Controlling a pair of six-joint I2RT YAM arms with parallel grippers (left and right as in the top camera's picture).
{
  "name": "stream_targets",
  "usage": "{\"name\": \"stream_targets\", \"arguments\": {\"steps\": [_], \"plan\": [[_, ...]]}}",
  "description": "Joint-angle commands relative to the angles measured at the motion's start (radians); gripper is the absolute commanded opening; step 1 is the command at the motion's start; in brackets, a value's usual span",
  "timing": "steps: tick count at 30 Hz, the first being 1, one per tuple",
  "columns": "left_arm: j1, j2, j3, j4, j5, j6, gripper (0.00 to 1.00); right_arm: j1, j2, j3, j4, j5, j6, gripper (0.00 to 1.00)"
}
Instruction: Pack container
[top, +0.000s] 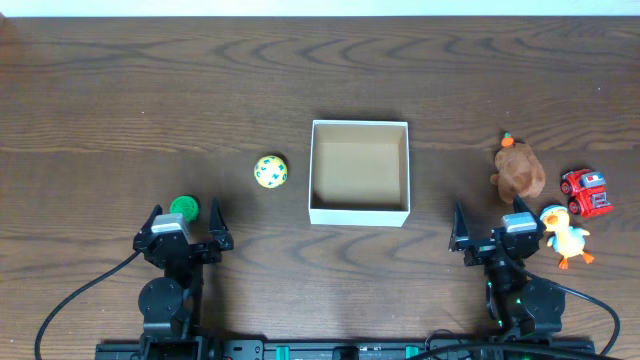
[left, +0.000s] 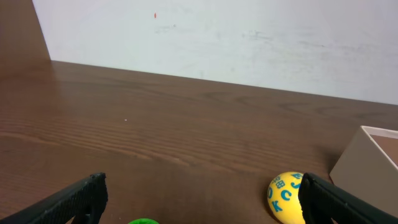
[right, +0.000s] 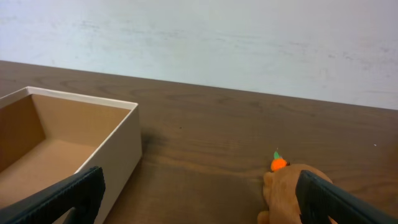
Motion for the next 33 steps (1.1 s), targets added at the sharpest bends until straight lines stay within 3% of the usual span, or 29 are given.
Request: {"name": "stream_targets", "arguments": {"steps": [1, 11, 13, 19, 28, 33], "plan": [[0.005, -0.005, -0.029, -0.023, -0.008, 0.01, 0.98, -0.004, -0.006, -0.002, -0.002, -0.008, -0.008, 0.99], [0.005, -0.005, -0.028, -0.018, -0.004, 0.004, 0.98, -0.004, -0.006, -0.002, -0.001, -0.03, 0.133, 0.99], [0.005, -0.005, -0.025, -0.019, -0.003, -0.057, 0.98, -0.004, -0.005, 0.009, -0.003, -0.071, 0.134, 0.99], [0.005, 0.029, 0.061, -0.098, 0.1, -0.097, 0.98, -0.005, 0.056, 0.157, -0.12, -0.008, 0.117, 0.99], [0.004, 0.262, 0.403, -0.317, 0.101, -0.107, 0.98, -0.007, 0.441, 0.56, -0.308, 0.047, 0.004, 0.99], [0.004, 0.442, 0.597, -0.456, 0.101, -0.107, 0.98, -0.046, 0.742, 0.862, -0.537, 0.041, 0.003, 0.99]]}}
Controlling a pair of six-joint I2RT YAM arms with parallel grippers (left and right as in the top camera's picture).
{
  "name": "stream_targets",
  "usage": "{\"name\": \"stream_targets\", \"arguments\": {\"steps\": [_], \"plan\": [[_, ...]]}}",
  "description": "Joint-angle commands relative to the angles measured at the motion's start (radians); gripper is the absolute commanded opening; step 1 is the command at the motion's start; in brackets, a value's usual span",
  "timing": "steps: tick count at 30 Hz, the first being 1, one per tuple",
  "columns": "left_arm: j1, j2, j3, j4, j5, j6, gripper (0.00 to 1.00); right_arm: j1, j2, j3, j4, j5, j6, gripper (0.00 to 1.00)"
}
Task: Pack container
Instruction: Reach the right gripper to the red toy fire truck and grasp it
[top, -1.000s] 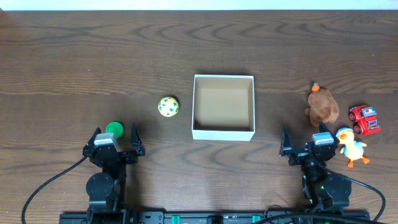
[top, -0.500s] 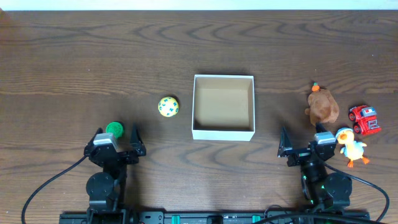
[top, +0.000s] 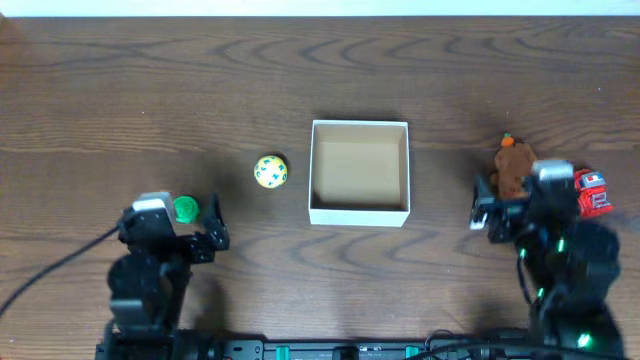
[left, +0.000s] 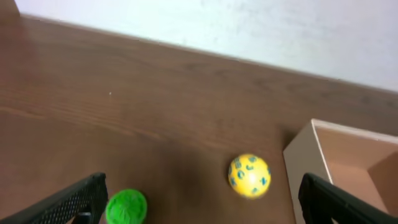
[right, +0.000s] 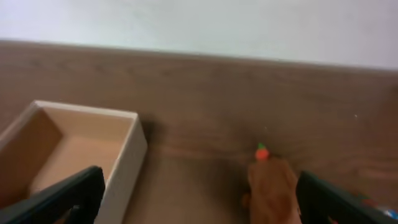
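Note:
An open white box (top: 360, 214) stands mid-table, empty inside. A yellow ball with blue marks (top: 270, 171) lies to its left. Further left is a green ball (top: 185, 208). My left gripper (top: 175, 216) hovers open just behind the green ball (left: 126, 207), with the yellow ball (left: 249, 176) ahead between the fingers. Right of the box sits a brown plush (top: 513, 165) with an orange tip, and a red truck (top: 592, 192) beside it. My right gripper (top: 522, 203) hangs open by the plush (right: 272, 190). Both grippers hold nothing.
The box wall (right: 124, 163) shows at the left of the right wrist view, and its corner (left: 309, 163) at the right of the left wrist view. A pale wall runs along the table's far edge. Both arm bases sit at the near edge.
Both arms have moved away from the near edge and sit higher. The left gripper is now at the green ball, the right at the brown plush. The right arm now covers the yellow duck.

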Motion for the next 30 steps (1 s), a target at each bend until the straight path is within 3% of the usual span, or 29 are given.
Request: {"name": "stream_targets", "arguments": {"steps": [1, 6, 10, 15, 23, 30], "plan": [[0.004, 0.118, 0.124, -0.084, 0.013, -0.013, 0.98, -0.034, 0.166, 0.182, -0.118, 0.016, -0.024, 0.99], [0.004, 0.257, 0.254, -0.23, 0.014, -0.013, 0.98, -0.082, 0.438, 0.505, -0.471, 0.003, -0.023, 0.99], [0.004, 0.289, 0.261, -0.258, 0.014, -0.013, 0.98, -0.082, 0.541, 0.615, -0.557, 0.033, -0.024, 0.99], [0.004, 0.29, 0.261, -0.267, 0.014, -0.013, 0.98, -0.123, 0.583, 0.632, -0.545, 0.145, -0.1, 0.99], [0.004, 0.29, 0.261, -0.267, 0.013, -0.013, 0.98, -0.481, 0.716, 0.632, -0.506, 0.0, -0.307, 0.99], [0.004, 0.29, 0.261, -0.269, 0.013, -0.013, 0.98, -0.58, 0.909, 0.632, -0.373, 0.09, -0.36, 0.99]]}}
